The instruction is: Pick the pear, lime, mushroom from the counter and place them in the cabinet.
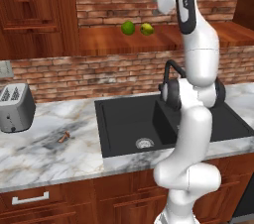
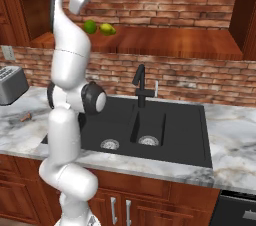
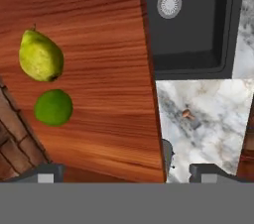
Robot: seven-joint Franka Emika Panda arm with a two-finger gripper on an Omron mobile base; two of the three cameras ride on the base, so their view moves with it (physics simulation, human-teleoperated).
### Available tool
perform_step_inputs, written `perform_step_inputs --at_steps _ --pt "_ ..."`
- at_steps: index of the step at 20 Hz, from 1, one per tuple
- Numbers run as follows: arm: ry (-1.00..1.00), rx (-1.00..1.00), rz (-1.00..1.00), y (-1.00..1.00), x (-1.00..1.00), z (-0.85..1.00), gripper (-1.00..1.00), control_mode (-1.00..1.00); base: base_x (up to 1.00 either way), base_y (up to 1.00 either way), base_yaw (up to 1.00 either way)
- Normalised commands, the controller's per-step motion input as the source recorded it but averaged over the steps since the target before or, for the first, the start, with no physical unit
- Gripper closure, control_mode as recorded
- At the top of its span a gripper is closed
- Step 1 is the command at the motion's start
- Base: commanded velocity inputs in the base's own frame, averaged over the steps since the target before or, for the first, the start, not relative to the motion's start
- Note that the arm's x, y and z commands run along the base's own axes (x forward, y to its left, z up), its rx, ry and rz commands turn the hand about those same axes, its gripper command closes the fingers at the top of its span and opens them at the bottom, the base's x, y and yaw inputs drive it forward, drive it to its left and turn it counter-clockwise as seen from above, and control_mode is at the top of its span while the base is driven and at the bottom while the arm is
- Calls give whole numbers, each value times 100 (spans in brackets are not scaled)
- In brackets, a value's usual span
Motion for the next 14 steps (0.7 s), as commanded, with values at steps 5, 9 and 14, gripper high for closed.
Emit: perform_step_inputs --at_steps 5,9,14 --pt "-19 -12 0 -31 -100 -100 -100 -100 0 0 0" --pt "-23 -12 0 -36 -100 -100 -100 -100 0 0 0" --pt "-20 -5 0 -26 -100 -100 -100 -100 0 0 0"
